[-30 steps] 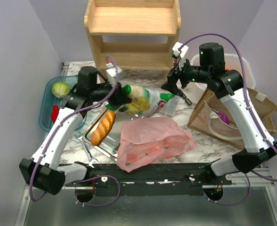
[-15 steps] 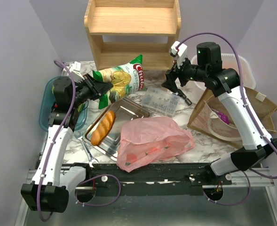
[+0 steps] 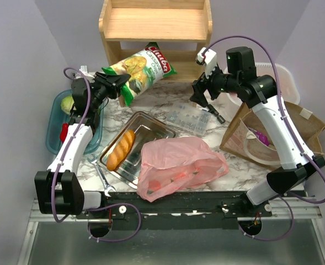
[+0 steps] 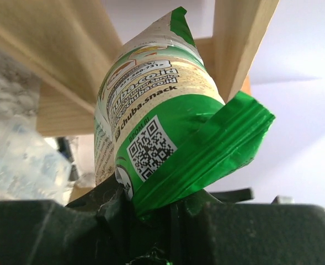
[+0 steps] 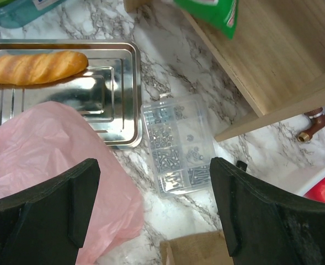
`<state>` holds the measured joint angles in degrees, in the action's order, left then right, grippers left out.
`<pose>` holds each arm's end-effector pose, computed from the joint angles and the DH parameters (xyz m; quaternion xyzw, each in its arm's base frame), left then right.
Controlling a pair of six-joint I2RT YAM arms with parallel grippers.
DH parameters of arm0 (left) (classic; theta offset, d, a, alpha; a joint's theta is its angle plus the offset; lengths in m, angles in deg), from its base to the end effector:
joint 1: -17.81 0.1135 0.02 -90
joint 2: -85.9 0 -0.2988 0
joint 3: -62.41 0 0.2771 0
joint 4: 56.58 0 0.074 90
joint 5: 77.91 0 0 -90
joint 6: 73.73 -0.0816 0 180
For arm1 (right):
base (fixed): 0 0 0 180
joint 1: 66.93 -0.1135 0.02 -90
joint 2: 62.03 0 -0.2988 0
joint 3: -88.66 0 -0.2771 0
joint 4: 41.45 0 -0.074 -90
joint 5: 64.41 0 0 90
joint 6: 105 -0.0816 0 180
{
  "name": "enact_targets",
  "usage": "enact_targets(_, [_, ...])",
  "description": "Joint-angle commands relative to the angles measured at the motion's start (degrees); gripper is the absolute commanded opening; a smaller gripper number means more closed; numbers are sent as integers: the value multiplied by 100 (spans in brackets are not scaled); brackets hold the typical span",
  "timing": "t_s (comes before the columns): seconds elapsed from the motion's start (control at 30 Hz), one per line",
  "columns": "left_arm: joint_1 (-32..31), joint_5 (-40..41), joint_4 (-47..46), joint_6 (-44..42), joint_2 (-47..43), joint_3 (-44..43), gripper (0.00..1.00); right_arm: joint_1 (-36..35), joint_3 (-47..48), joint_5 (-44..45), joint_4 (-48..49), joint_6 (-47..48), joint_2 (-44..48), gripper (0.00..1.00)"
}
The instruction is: Untie the knot of the grocery bags and take out the mixed food
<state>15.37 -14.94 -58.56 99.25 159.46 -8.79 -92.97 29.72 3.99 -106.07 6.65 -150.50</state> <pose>0.3571 -0.0523 0.3877 -0.3202 0.6328 -0.5866 0.3911 0.3215 0.1905 0.4820 -0.4304 0.7492 0.1820 0.4694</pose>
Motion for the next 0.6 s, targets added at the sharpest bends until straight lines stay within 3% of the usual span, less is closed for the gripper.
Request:
enact_targets(0.0, [-37, 666, -472, 1179, 401, -484, 0, 3, 243, 268, -207, 57, -119, 88])
enact_targets(0.33, [-267, 2277, 209, 1711, 940, -498, 0, 3, 330, 250, -226, 331, -428, 88])
enact_targets(0.57, [-591, 2843, 244, 1950, 1252, -504, 0, 3, 377, 240, -263, 366, -546, 88])
